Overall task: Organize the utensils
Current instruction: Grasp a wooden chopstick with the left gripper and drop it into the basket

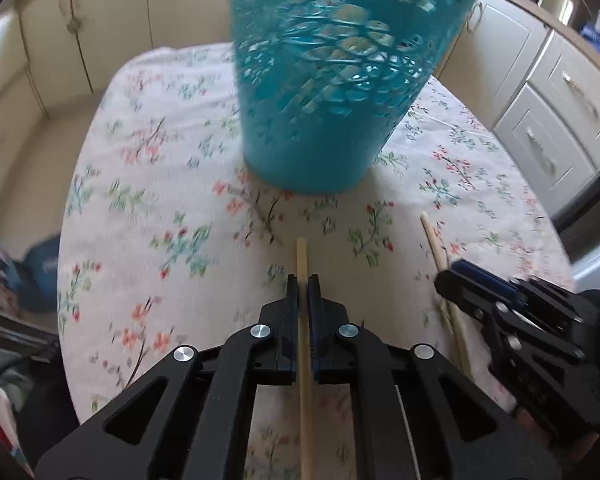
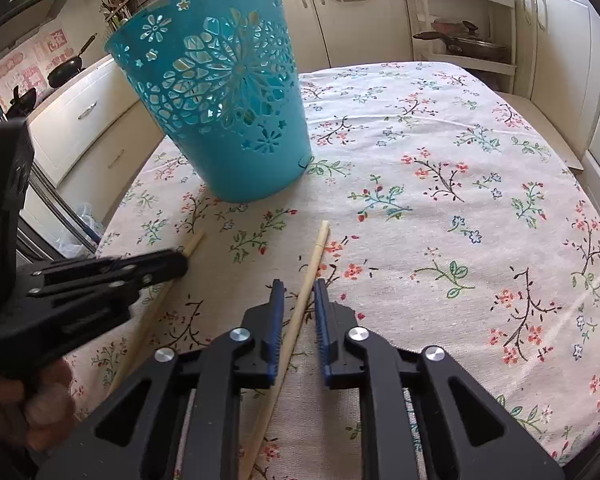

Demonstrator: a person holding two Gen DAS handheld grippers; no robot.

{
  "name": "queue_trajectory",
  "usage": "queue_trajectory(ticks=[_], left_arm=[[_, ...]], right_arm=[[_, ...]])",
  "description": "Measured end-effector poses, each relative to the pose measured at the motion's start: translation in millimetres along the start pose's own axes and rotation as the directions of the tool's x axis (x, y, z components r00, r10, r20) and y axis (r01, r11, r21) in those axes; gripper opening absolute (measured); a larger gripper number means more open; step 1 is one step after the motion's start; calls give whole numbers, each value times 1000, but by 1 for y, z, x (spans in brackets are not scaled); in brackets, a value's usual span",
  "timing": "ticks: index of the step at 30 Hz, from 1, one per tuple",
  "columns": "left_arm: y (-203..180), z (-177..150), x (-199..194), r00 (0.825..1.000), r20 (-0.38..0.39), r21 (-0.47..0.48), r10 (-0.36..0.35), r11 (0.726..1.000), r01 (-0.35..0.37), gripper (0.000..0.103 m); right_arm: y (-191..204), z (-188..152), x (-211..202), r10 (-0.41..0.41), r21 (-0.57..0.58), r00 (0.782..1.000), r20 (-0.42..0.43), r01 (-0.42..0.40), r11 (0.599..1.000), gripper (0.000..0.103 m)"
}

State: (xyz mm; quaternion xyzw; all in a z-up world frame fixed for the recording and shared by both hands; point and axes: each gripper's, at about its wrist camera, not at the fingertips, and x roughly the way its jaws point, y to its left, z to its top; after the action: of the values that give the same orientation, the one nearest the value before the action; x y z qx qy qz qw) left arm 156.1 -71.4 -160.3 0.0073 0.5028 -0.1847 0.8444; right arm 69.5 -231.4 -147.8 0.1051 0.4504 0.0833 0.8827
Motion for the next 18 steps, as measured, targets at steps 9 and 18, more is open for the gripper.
queue_trajectory(ticks=[9,18], left_arm=[[40,39,-128,968,244,-107,-64,990,93,5],[-16,145,-194,793,607,-40,-50,995,93,5]], right_arm=[[1,2,1,24,19,1000,3,-24,1000,27],[0,0,0,36,25,999,8,-36,999,28]])
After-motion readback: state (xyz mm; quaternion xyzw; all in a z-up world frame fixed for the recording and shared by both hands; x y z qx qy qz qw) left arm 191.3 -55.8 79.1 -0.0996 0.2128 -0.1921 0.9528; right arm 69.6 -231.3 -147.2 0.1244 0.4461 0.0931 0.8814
